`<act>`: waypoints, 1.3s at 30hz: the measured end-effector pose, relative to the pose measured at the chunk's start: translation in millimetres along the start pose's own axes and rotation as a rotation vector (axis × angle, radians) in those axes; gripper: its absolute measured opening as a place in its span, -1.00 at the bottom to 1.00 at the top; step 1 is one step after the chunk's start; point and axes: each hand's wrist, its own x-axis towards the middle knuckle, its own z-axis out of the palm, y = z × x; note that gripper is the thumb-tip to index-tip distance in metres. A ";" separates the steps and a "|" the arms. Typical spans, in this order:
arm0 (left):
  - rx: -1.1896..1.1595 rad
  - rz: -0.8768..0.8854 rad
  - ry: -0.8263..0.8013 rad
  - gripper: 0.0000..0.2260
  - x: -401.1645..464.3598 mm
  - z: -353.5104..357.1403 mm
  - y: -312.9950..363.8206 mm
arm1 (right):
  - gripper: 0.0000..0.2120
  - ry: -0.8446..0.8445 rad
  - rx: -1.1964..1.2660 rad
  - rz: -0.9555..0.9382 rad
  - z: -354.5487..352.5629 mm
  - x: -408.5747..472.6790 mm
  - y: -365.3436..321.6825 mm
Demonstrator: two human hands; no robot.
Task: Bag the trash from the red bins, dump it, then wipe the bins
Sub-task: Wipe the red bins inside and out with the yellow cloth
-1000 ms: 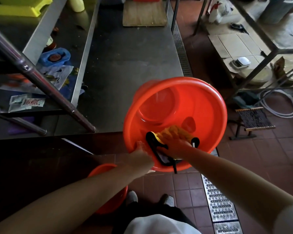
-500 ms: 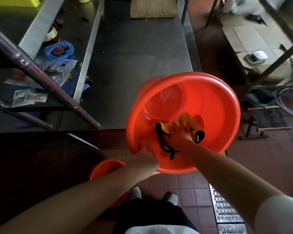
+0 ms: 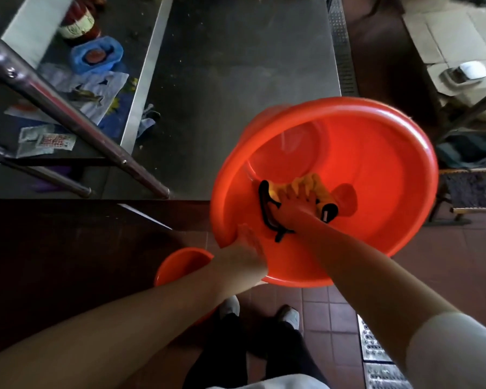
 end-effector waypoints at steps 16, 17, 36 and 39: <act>-0.102 0.028 -0.061 -0.56 0.2 -15.9 -4.4 | -0.33 0.002 -0.016 -0.083 17.4 -144.9 20.6; -0.093 0.028 -0.052 -0.59 -1.5 -17.3 -5.4 | -0.32 0.002 -0.028 -0.086 18.5 -151.9 21.9; -0.196 0.051 -0.055 -0.38 4.4 -7.3 -5.4 | -0.33 -0.040 -0.013 -0.107 -1.1 -97.7 17.7; -0.147 0.108 -0.034 -0.45 5.8 -8.7 -8.1 | -0.35 -0.048 0.002 -0.102 -3.9 -72.6 17.1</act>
